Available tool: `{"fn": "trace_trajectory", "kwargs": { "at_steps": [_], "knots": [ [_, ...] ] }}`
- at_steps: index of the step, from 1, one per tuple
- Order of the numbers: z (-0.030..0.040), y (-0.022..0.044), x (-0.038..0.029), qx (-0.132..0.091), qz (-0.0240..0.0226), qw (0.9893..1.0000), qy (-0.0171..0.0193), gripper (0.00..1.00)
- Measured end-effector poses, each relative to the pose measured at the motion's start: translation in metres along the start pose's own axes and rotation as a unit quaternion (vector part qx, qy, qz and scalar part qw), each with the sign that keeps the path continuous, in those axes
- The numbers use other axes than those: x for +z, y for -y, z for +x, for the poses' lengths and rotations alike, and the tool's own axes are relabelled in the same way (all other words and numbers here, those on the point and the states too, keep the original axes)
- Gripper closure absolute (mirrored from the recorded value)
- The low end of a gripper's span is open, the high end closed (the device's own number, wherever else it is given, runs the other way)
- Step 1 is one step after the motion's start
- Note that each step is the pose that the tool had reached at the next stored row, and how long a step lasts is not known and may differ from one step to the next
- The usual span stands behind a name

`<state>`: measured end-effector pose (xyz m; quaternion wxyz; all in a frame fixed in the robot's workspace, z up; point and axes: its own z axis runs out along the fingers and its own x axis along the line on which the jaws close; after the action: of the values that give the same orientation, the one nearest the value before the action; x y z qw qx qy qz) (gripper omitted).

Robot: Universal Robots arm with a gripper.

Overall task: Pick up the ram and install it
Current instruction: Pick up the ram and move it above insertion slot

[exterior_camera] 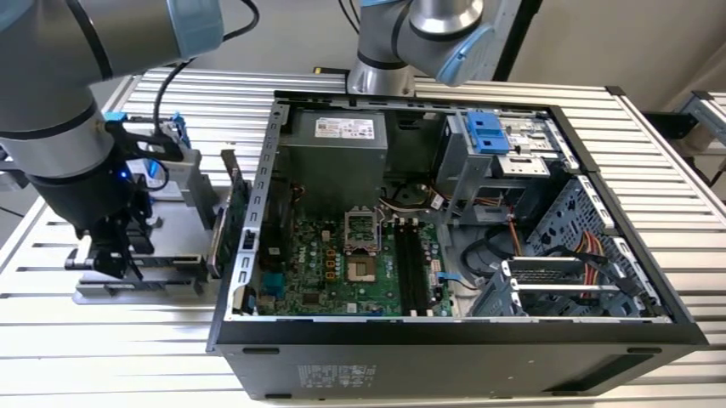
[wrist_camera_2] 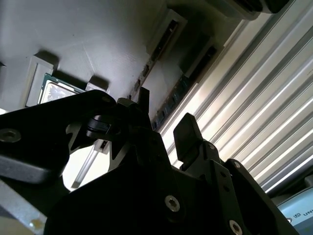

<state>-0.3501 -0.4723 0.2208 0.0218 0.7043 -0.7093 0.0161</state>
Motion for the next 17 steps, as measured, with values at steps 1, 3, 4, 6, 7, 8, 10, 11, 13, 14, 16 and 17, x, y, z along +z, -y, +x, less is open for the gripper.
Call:
{"fn": "trace_trajectory", "kwargs": {
  "at_steps": [1, 3, 4, 6, 7, 8, 10, 11, 13, 14, 16, 17],
  "knots": [
    [0.0000, 0.0000, 0.0003, 0.000, 0.0000, 1.0000, 0.0000, 0.00],
    [0.0000, 0.0000, 0.0007, 0.000, 0.0000, 1.0000, 0.0000, 0.00],
    [-0.0001, 0.0000, 0.0009, 0.000, 0.0000, 1.0000, 0.0000, 0.00],
    [-0.0001, 0.0000, 0.0013, 0.000, 0.0000, 1.0000, 0.0000, 0.00],
    [0.0000, 0.0000, 0.0017, 0.000, 0.0001, 1.0000, 0.0001, 0.00],
    [0.0003, -0.0001, 0.0021, 0.000, 0.0001, 1.0000, 0.0002, 0.00],
    [0.0024, -0.0001, 0.0031, 0.000, 0.0001, 1.0000, 0.0001, 0.00],
    [0.0041, 0.0000, 0.0037, 0.000, 0.0001, 1.0000, 0.0000, 0.00],
    [0.0078, 0.0000, 0.0051, 0.000, 0.0001, 1.0000, 0.0001, 0.00],
    [0.0092, 0.0000, 0.0059, 0.000, 0.0001, 1.0000, 0.0000, 0.00],
    [0.0119, 0.0000, 0.0080, -0.001, 0.0001, 1.0000, 0.0001, 0.00],
    [0.0133, 0.0000, 0.0092, -0.001, 0.0001, 1.0000, 0.0000, 0.00]
  ]
}}
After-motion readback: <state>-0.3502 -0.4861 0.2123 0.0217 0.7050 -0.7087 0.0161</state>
